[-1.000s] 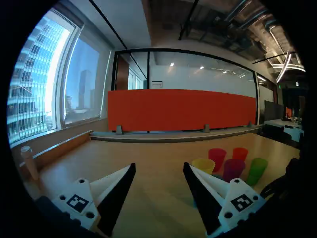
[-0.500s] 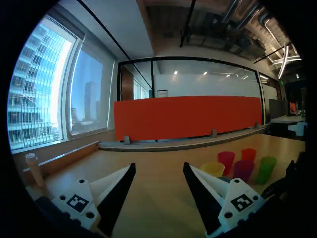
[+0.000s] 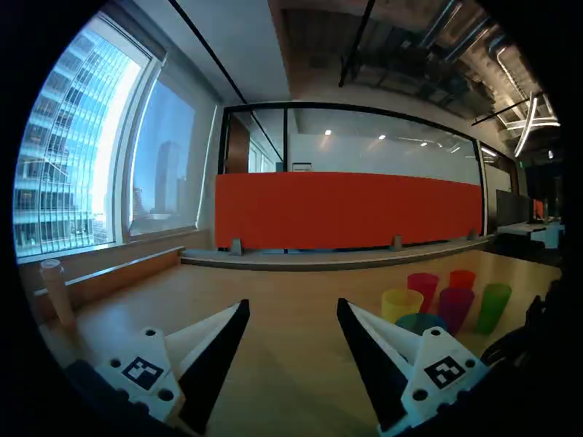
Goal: Pour water
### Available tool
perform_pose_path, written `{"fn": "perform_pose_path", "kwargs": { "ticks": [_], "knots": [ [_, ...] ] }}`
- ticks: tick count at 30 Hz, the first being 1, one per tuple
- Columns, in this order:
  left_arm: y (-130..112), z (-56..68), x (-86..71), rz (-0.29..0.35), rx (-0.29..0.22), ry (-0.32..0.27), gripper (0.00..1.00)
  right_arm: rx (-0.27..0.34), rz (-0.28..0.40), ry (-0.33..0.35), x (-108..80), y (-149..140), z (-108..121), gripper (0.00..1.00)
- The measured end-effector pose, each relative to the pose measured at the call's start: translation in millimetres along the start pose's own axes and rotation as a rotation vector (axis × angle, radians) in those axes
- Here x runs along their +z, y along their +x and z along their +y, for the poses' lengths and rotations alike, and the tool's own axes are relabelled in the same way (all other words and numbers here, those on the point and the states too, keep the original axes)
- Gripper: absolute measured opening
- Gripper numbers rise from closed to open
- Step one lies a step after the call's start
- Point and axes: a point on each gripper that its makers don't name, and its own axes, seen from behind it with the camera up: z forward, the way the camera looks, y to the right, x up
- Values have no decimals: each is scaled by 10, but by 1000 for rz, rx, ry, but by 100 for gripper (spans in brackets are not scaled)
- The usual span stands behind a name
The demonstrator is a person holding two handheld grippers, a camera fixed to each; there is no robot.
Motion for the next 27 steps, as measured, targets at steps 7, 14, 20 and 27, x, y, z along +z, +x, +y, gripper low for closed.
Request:
{"fn": "perform_pose_path", "kwargs": {
  "ticks": [7,14,20,27],
  "knots": [
    [-51,9,19,-2,11,4,89,1,3,6,5,19,-36,100],
    [-46,39,33,4,3,-7,89,3,2,7,16,11,-41,100],
    [-48,49,38,4,2,-11,89,11,4,9,17,25,-47,100],
    [-53,48,44,2,3,-11,89,13,13,5,-21,61,-21,100]
  ]
}}
